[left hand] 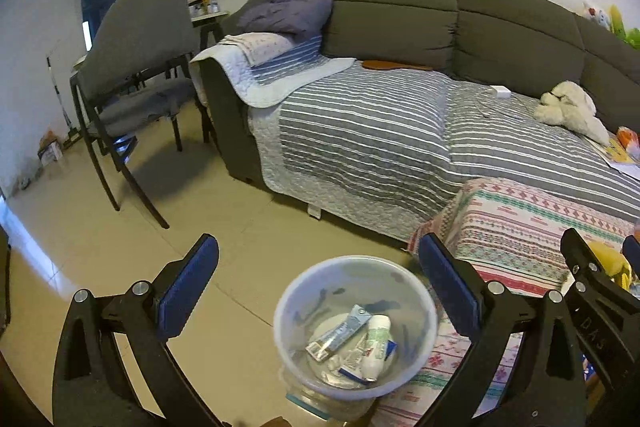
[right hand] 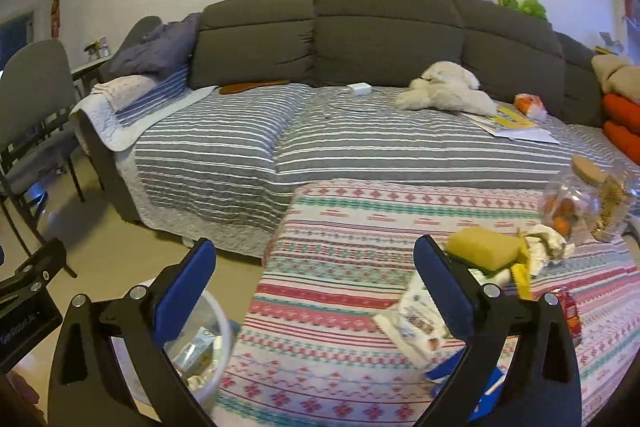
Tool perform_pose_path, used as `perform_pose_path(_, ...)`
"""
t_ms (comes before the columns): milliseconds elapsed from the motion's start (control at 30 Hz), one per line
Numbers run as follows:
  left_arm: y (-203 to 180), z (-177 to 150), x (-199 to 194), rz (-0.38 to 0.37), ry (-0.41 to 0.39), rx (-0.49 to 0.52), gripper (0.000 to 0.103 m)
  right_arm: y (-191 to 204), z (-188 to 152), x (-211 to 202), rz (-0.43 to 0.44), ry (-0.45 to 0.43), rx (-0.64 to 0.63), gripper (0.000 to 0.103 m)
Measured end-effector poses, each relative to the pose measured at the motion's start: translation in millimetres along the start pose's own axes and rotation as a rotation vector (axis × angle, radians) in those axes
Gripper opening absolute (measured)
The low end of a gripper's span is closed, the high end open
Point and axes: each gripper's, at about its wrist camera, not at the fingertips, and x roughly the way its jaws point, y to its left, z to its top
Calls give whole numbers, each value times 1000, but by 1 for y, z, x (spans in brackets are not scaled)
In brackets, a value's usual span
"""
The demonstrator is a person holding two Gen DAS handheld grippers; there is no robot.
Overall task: Collect trash
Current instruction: 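Move both tools back over the table, then grasp the yellow wrapper with the right tool while the left tool grasps the white snack bag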
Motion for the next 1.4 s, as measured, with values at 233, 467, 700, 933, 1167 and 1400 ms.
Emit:
perform_pose_path(233, -37, -3, -4, -55, 18, 28, 96, -36, -1, -7, -42, -2, 25, 96)
perform_pose_path(467, -75, -7, -12, -101, 9, 66, 96, -72, -3, -13, -91, -9, 40, 96)
perform_pose_path(700, -110, -11, -17, -138, 9, 106, 96, -110, -7, -15, -148, -1, 66, 96)
perform_pose_path(933, -144, -17, -16, -181, 39, 138, 96, -151, -16, -18, -200, 13, 95, 96)
perform_pose_path(1167, -184, -32, 4, -263, 163, 200, 96, -197, -24, -17, -227, 50, 184, 96)
perform_pose_path(1400, -253, -58, 48, -439, 317, 545, 96, -256, -23, -17, -202, 100, 303, 96)
